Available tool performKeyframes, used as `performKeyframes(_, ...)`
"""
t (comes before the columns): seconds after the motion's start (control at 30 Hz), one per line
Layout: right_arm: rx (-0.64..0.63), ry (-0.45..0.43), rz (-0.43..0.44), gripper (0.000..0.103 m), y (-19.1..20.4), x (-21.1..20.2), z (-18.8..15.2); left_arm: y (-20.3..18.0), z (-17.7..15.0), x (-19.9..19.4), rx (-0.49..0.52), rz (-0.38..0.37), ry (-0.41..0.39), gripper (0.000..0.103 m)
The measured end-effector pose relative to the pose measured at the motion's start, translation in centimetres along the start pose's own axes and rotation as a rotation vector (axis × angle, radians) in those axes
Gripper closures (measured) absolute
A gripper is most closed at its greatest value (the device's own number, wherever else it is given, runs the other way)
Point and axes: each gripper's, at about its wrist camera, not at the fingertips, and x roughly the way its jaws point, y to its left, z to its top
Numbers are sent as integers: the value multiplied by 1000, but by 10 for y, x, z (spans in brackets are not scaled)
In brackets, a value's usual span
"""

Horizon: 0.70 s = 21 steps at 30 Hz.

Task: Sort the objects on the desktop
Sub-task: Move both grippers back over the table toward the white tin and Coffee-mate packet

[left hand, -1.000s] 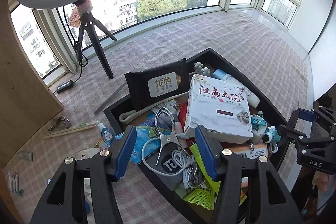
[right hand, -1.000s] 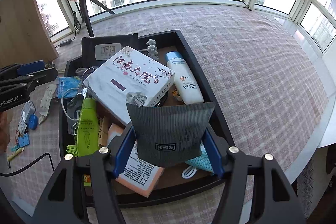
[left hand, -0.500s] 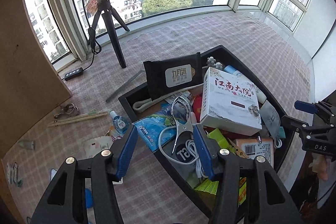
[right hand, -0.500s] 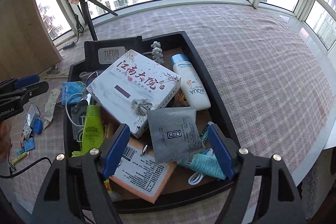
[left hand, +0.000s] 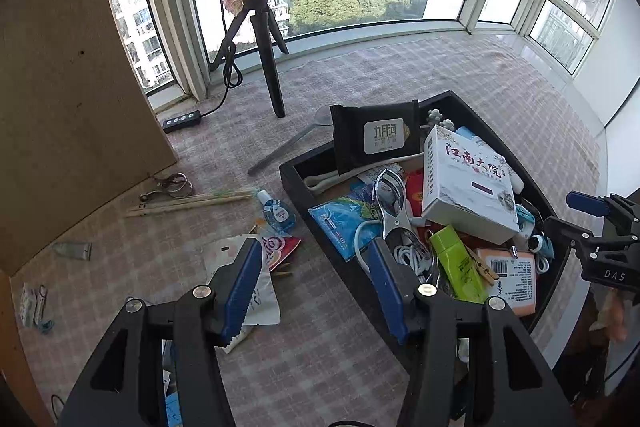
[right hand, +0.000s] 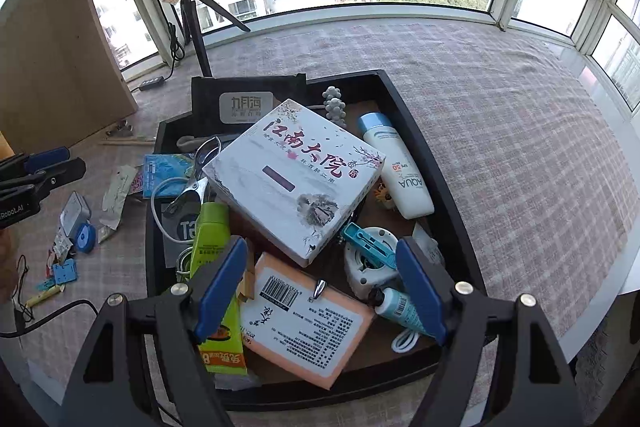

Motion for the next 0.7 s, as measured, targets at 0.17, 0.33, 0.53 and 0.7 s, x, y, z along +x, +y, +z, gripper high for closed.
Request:
performKeyframes(0.17, -60, 0, 35, 27, 39, 8, 3, 46, -22, -16, -70, 54, 2, 51)
performKeyframes(0.33, -145, 10, 97, 27, 88, 18, 5, 98, -52, -35, -149, 118, 3, 51)
performKeyframes(0.53, -258, 36, 146, 27, 150, 28, 2, 154, -97, -60, -226, 208, 11, 51)
performKeyframes(0.7, -342, 44, 201, 27, 199, 33, 1, 189, -142, -76, -274, 261, 37, 51)
